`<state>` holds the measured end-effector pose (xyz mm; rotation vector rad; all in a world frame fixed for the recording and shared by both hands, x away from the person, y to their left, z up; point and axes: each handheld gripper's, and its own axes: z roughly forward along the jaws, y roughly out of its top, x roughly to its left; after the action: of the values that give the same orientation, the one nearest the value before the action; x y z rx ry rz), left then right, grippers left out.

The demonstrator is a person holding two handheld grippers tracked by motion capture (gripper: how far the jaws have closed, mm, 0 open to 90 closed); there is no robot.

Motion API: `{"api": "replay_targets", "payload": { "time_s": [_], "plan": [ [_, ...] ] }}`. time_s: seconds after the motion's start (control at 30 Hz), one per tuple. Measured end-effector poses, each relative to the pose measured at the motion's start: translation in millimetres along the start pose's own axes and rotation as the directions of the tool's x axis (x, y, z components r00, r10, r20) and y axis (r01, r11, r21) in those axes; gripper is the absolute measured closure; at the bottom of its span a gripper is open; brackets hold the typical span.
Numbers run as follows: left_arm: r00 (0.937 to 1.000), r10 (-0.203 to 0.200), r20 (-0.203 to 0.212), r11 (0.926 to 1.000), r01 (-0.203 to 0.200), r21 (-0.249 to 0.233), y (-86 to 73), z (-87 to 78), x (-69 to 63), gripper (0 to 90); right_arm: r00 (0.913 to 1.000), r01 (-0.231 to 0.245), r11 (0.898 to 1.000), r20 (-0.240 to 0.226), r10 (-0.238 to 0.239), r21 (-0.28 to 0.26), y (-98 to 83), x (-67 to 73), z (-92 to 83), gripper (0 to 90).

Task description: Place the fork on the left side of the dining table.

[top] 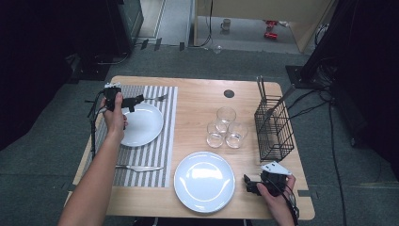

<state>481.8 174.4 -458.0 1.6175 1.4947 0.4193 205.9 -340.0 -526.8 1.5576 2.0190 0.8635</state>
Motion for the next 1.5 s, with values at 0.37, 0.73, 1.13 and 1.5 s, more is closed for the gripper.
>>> {"api": "replay_targets", "payload": {
  "time_s": [0.37,0.73,1.13,1.5],
  "plan": [
    [0.9994,0.026,0.024,0.9995,-0.026,0.02,-10.6,-15.2,-11.9,1.1,1.0,0.001,1.0,0.0,-0.001,0.0,0.0,-0.1,0.0,0.0],
    [0.9958,0.067,0.062,0.9971,-0.07,0.032,-24.3,-34.8,-24.6,1.1,1.0,0.002,1.0,0.0,-0.002,0.0,0.0,0.0,0.0,0.0],
    [0.987,0.123,0.103,0.992,-0.125,0.013,-37.9,-59.6,-44.0,1.1,1.0,0.001,1.0,0.0,-0.001,0.0,0.1,-0.1,0.0,0.0],
    [0.9807,0.151,0.125,0.9882,-0.153,0.007,-56.1,-77.7,-50.4,1.1,1.0,0.001,1.0,0.0,-0.001,-0.001,0.2,-0.3,0.0,0.0]
  ]
}}
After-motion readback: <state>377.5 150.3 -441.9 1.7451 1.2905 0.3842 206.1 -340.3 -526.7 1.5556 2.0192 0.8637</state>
